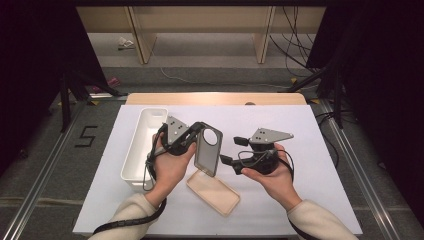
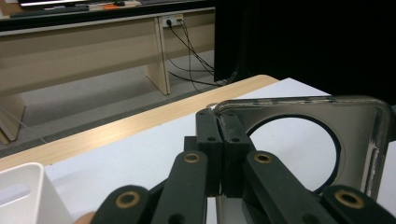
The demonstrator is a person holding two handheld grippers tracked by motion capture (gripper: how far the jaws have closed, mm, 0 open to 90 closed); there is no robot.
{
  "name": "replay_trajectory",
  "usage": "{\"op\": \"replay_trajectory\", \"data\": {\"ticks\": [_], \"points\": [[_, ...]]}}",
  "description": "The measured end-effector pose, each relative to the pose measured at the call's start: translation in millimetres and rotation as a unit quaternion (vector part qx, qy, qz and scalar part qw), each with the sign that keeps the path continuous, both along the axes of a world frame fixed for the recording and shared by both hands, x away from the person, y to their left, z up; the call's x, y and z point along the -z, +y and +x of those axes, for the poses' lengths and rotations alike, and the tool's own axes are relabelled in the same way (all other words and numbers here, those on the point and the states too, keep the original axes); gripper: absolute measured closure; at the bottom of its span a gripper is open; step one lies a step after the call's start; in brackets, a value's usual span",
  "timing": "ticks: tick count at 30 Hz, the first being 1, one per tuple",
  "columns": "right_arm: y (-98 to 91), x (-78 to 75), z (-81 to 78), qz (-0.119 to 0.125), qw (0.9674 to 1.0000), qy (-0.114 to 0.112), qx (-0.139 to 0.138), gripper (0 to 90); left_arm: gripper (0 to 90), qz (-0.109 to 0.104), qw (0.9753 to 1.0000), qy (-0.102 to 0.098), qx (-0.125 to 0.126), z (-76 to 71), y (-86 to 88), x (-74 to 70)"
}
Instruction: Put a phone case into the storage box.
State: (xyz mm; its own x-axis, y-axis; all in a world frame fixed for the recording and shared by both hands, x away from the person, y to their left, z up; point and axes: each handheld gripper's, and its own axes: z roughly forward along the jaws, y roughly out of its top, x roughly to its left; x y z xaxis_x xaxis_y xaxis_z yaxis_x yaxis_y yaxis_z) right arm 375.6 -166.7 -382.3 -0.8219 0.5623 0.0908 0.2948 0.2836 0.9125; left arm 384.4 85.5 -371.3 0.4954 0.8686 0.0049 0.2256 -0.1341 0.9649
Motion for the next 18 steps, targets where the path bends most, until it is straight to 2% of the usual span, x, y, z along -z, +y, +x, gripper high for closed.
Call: {"op": "replay_trajectory", "data": {"ticks": [10, 18], "points": [[-14.5, 2.7, 0.4, -0.007, 0.9997, -0.008, 0.023, 16.6, 88.3, -0.008, 0.9996, -0.01, -0.026, 3.1, 13.6, -9.1], [-25.2, 5.2, 0.6, -0.006, 0.9993, -0.004, 0.038, 16.3, 88.3, -0.019, 0.999, -0.013, -0.037, 5.3, 23.4, -14.7]]}}
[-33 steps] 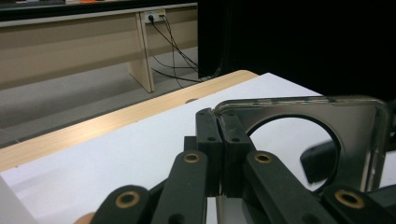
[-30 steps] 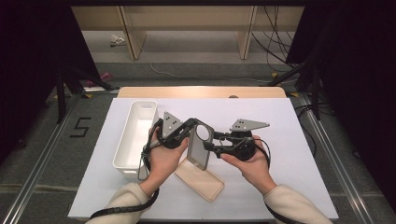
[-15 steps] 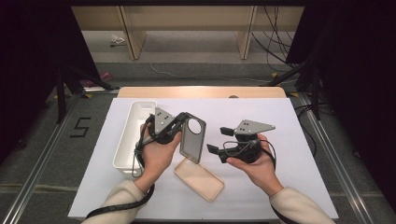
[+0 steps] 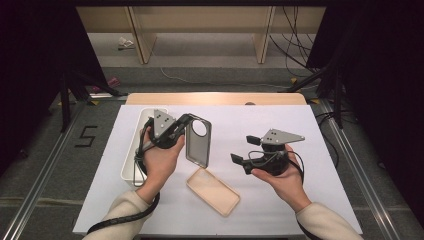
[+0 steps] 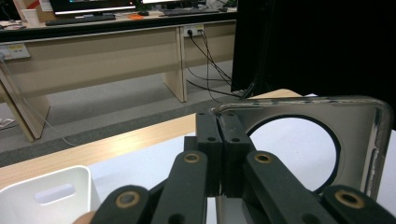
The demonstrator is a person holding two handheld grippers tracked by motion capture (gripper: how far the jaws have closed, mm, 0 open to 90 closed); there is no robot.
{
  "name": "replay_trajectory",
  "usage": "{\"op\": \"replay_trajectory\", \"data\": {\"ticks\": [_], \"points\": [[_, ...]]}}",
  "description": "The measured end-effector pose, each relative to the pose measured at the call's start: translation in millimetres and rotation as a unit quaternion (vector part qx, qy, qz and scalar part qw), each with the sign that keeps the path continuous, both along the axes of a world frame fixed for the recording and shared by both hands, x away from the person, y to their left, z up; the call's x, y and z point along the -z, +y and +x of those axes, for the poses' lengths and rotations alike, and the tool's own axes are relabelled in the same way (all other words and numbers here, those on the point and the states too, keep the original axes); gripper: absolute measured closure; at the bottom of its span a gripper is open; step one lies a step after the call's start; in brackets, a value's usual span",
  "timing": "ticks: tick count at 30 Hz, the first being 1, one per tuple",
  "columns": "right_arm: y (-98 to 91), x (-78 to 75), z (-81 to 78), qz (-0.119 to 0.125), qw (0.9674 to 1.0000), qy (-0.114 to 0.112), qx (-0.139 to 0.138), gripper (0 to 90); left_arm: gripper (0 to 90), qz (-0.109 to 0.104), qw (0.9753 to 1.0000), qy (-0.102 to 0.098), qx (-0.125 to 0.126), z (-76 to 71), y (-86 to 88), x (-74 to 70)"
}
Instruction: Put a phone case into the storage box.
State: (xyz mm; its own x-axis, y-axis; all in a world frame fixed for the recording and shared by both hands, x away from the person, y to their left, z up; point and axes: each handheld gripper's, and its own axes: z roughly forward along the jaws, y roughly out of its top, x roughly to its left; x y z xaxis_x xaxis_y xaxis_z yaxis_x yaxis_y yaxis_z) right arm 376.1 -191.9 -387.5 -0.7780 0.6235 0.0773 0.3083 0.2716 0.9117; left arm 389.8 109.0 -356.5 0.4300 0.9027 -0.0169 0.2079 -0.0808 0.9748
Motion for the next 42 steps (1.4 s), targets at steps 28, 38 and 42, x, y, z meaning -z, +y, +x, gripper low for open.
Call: {"op": "replay_trajectory", "data": {"ticks": [28, 38, 42], "points": [[-44.6, 5.4, -6.3, 0.003, 0.9991, -0.003, 0.041, 16.4, 88.4, -0.02, 0.9995, -0.008, -0.022, 4.0, 19.0, -14.8], [-48.3, 6.2, -7.3, 0.0, 0.9991, -0.003, 0.043, 16.4, 88.4, -0.02, 0.9994, -0.014, -0.023, 9.3, 20.2, -23.4], [-49.6, 6.6, -7.5, 0.001, 0.999, -0.002, 0.045, 16.4, 88.3, -0.021, 0.9993, -0.017, -0.026, 11.0, 21.5, -28.1]]}}
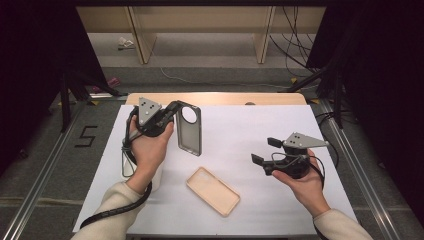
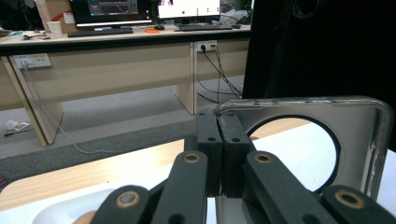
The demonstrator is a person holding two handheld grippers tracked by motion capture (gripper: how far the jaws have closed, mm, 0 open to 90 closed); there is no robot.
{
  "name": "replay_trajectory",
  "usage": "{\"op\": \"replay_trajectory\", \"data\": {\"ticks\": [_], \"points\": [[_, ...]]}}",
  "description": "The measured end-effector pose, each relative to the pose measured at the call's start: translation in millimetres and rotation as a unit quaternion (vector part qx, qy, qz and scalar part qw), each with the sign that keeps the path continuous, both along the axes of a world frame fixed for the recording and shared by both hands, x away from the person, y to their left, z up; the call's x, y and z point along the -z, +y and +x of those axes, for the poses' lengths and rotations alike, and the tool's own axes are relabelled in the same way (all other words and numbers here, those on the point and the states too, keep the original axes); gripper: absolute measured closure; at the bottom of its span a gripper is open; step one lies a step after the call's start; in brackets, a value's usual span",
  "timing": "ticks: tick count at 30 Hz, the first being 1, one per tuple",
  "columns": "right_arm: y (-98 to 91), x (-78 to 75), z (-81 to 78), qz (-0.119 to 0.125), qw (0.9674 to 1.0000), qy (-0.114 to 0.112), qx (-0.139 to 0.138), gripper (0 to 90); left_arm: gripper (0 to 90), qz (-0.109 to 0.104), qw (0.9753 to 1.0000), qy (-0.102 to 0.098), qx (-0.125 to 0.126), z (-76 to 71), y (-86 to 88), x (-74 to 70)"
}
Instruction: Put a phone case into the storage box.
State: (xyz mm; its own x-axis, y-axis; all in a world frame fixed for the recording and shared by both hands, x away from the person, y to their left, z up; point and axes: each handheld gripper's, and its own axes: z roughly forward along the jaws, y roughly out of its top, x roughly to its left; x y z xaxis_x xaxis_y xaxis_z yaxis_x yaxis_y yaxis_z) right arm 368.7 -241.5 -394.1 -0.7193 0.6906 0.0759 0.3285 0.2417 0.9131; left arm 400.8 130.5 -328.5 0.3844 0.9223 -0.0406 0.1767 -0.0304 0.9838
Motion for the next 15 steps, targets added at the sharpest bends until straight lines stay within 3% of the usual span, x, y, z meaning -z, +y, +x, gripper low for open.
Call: {"op": "replay_trajectory", "data": {"ticks": [15], "points": [[-3.0, 0.9, -0.3, -0.001, 1.0, 0.003, 0.003, 16.4, 88.4, 0.002, 0.9999, -0.006, -0.016, 10.4, 10.2, -11.6]]}}
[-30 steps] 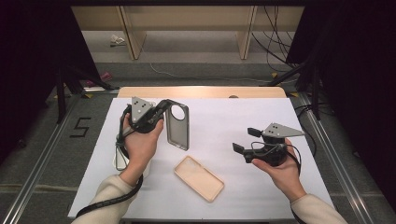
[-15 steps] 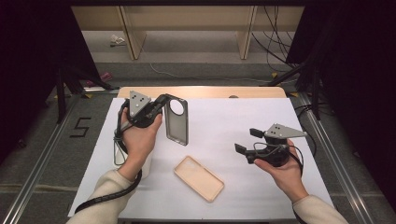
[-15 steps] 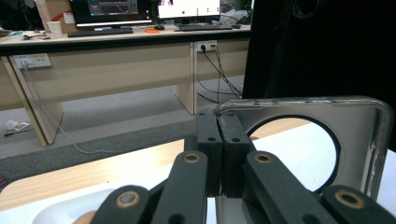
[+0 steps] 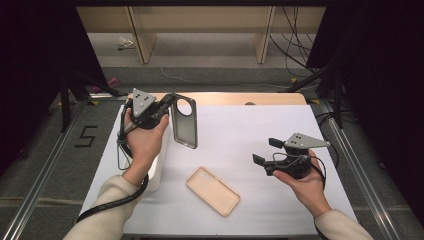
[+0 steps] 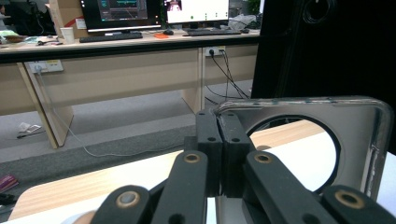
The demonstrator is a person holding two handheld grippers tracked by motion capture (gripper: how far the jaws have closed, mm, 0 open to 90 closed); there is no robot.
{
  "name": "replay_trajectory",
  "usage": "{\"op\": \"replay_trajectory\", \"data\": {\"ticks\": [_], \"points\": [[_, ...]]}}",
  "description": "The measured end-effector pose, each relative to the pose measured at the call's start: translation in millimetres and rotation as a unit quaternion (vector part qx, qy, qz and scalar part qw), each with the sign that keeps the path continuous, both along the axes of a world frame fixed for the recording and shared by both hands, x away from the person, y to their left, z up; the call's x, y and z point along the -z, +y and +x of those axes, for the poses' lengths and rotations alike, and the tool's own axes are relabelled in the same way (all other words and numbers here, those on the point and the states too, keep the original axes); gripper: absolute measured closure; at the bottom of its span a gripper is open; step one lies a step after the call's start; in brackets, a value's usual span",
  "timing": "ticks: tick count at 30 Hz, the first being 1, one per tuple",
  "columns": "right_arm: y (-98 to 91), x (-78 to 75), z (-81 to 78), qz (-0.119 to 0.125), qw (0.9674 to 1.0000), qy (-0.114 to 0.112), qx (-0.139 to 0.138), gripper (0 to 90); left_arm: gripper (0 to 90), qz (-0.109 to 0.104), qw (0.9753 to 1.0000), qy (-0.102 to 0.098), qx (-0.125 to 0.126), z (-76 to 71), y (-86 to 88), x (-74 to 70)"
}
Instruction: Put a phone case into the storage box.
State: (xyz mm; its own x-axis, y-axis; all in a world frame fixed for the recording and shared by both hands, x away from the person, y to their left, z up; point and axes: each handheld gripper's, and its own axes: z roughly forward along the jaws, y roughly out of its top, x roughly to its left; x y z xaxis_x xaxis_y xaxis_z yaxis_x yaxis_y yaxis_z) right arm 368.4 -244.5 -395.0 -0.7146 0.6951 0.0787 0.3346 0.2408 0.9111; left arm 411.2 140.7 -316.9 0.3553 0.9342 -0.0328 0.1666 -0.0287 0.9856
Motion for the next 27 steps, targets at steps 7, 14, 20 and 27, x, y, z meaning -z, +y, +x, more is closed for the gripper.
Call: {"op": "replay_trajectory", "data": {"ticks": [7, 14, 20, 27], "points": [[-0.7, 0.7, -0.1, -0.001, 1.0, 0.001, 0.0, 16.4, 88.4, -0.001, 1.0, 0.0, -0.007, 4.7, 5.2, -2.1], [-0.9, 1.0, 0.0, -0.002, 1.0, 0.003, 0.001, 16.5, 88.4, -0.002, 0.9999, 0.001, -0.014, 10.1, 9.7, -4.3], [-1.1, 1.2, 0.2, -0.002, 1.0, 0.003, 0.001, 16.5, 88.4, -0.001, 0.9998, 0.002, -0.021, 15.3, 15.5, -7.5], [-1.1, 1.6, 0.4, -0.003, 1.0, 0.005, 0.003, 16.6, 88.4, 0.01, 0.9995, 0.002, -0.03, 22.0, 24.4, -10.6]]}}
